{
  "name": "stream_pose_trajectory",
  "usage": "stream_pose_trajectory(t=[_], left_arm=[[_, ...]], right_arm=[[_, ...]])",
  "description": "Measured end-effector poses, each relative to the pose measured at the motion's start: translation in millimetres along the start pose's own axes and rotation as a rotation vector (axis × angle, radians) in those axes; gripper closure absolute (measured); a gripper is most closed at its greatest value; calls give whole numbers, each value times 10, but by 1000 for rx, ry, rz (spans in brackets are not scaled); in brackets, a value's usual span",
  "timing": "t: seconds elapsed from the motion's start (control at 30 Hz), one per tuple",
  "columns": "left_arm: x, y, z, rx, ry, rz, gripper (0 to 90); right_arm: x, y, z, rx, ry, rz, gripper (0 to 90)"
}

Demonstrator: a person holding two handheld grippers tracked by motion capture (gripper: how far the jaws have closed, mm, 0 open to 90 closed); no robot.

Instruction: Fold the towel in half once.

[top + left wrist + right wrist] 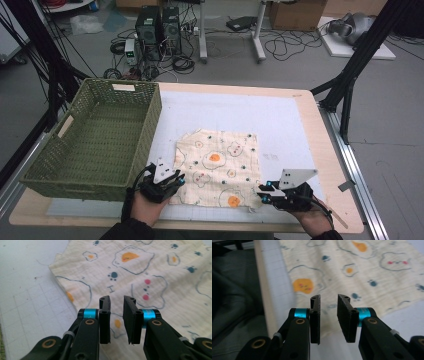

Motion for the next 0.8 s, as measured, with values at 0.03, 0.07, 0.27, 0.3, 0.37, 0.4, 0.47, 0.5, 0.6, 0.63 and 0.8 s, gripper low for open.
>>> stream_pose_trajectory(t=[0.03, 0.07, 0.27, 0.3, 0.37, 0.4, 0.47, 0.5, 0.6, 0.63, 0.8], left_arm=[[-21, -29, -24, 8, 9, -11, 749], [-36, -59, -55, 12, 20, -23, 745], [-3, -188, -289, 35, 116, -109, 695], [1, -189, -290, 38, 106, -111, 692], [3, -199, -287, 45, 107, -118, 727], [-1, -205, -288, 50, 110, -127, 802], [-8, -219, -286, 46, 109, -130, 884], [-20, -226, -289, 46, 110, -138, 888], [-83, -267, -273, 42, 97, -154, 889], [-113, -295, -264, 39, 90, -166, 889], [-259, -439, -260, 48, 73, -213, 885]], right_arm=[[7, 54, -17, -3, 7, 18, 713], [35, 101, -36, -9, 18, 36, 703], [313, 155, -205, -22, 117, 84, 689], [352, 148, -229, -19, 126, 92, 702], [357, 143, -219, 13, 109, 122, 828], [351, 142, -222, 14, 110, 138, 844], [329, 150, -228, 2, 114, 147, 869], [308, 154, -237, -8, 117, 150, 871], [212, 210, -261, -20, 116, 164, 873], [169, 229, -276, -18, 114, 164, 874], [-45, 380, -365, -9, 102, 193, 869]])
Point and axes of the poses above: each handheld gripper's, and its own axes: x roughly forward along the jaws, z roughly out of its top, y roughly to its left, the point moved 10 cm from there along x, roughly forward along the jaws, and after that the axes turned 1 degree about x, right-handed, at the moved point
